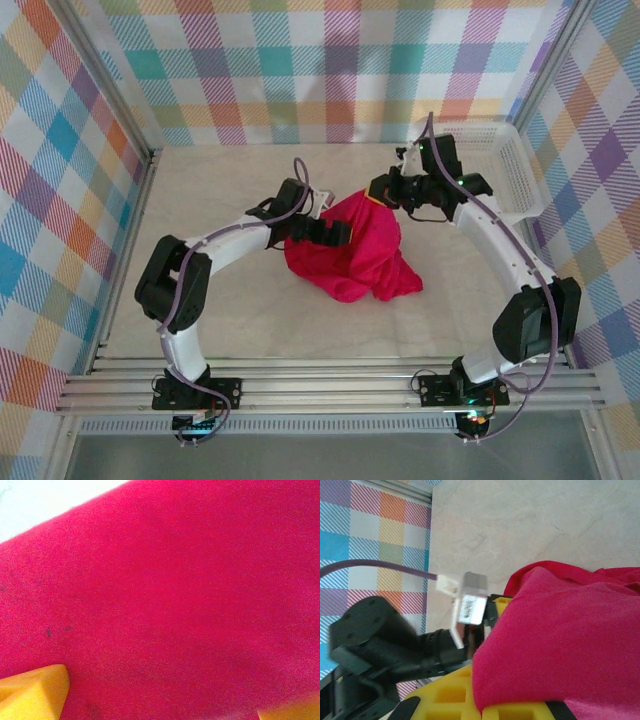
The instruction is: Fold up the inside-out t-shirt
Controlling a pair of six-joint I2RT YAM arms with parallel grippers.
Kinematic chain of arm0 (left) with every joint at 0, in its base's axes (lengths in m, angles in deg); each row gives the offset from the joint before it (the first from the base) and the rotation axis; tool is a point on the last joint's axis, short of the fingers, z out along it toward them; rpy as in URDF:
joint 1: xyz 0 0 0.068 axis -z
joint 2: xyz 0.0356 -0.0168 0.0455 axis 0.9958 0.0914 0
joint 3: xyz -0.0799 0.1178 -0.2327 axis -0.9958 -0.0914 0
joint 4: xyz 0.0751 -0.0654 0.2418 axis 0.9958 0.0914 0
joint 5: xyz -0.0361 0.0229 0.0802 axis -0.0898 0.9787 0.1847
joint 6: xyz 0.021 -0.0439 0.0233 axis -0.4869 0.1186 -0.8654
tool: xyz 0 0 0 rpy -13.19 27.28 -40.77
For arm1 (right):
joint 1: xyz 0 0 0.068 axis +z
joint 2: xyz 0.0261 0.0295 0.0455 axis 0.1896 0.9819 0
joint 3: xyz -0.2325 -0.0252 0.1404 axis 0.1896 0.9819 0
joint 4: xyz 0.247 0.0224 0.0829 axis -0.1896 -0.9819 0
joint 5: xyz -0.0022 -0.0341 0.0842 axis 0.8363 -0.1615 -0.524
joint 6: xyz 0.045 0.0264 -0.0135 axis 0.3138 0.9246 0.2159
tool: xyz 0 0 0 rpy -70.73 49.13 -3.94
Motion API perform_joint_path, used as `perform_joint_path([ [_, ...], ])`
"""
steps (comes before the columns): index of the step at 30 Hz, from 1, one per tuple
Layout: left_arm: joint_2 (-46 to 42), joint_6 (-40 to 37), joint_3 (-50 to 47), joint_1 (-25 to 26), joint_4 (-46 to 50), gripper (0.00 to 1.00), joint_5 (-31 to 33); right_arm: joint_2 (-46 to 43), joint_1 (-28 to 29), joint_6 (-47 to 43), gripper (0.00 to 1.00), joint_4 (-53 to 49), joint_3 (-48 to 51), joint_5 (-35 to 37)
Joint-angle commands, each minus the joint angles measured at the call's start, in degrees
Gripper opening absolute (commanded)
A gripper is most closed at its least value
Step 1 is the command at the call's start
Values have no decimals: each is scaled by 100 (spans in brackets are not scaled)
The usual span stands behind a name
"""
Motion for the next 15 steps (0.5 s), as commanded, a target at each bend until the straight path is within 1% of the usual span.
perform_joint_path([
  [1, 323, -349, 299, 100, -337, 90, 362, -312, -43, -38, 0, 63, -28, -199],
  [2, 451, -320, 373, 102, -394, 80, 385, -347, -39, -13, 0, 100, 8, -244],
  [3, 552, -314, 479, 93, -371, 61, 343, -371, -36, -24, 0, 96, 33, -242],
  [4, 664, -338, 698, 86, -199, 25, 242, -392, -40, -73, 0, 30, 53, -166],
  [5, 729, -342, 958, 76, 121, 0, 208, -405, -46, -181, 0, -97, 88, -21],
  [7, 618, -396, 1352, 51, 687, 0, 225, -412, -111, -421, 0, -358, 191, 319],
  [8, 458, -405, 1500, 36, 1088, 0, 282, -392, -155, -574, 0, -501, 274, 631],
  [11, -138, -405, 2123, -44, 2193, 0, 417, -157, -270, -1045, 0, -918, 454, 1867],
  [14, -690, -297, 2668, -100, 2899, 0, 175, 184, -351, -1233, 0, -1174, 466, 3056],
  [15, -839, -238, 2784, -100, 2987, 0, 73, 241, -361, -1241, 0, -1189, 447, 3289],
])
